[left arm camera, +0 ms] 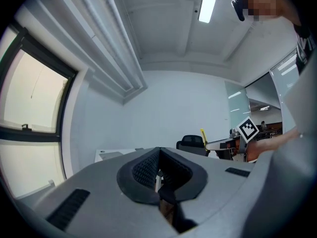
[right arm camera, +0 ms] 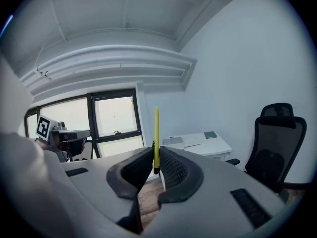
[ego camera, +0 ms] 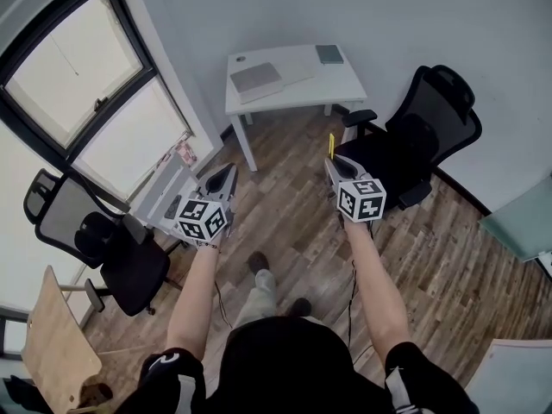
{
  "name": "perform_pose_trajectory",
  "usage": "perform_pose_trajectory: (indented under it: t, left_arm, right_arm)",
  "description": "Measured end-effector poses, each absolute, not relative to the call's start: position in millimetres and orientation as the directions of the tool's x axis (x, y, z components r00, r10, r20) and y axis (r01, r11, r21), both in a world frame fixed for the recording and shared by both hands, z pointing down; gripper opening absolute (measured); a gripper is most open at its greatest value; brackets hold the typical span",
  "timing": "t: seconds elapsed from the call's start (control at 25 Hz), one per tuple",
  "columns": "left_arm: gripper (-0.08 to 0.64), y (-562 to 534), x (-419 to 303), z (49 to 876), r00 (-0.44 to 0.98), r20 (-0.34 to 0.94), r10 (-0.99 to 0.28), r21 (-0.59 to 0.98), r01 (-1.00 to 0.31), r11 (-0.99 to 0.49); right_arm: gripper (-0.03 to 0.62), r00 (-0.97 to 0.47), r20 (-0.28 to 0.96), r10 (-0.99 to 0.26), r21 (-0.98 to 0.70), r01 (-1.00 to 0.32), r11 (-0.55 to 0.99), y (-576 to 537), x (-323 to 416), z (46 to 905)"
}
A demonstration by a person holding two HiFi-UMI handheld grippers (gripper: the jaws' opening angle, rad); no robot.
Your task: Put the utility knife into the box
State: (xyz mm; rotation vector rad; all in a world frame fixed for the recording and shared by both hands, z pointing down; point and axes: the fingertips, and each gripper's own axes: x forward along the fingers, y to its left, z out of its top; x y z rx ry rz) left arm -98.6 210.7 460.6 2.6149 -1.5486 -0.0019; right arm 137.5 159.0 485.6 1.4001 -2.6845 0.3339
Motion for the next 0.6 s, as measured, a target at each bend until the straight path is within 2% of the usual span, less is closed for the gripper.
perform_pose_trajectory:
  t: [0.6]
  left_arm:
    - [0.025, 44.2, -105.2, 460.2, 0.588, 0.054, -0.807, 0.095, -0.808, -0.582]
  right_arm:
    - [0.060, -0.530, 0.209, -0.822, -0.138, -0.848, 0.512, 9.2, 118.0, 487.3]
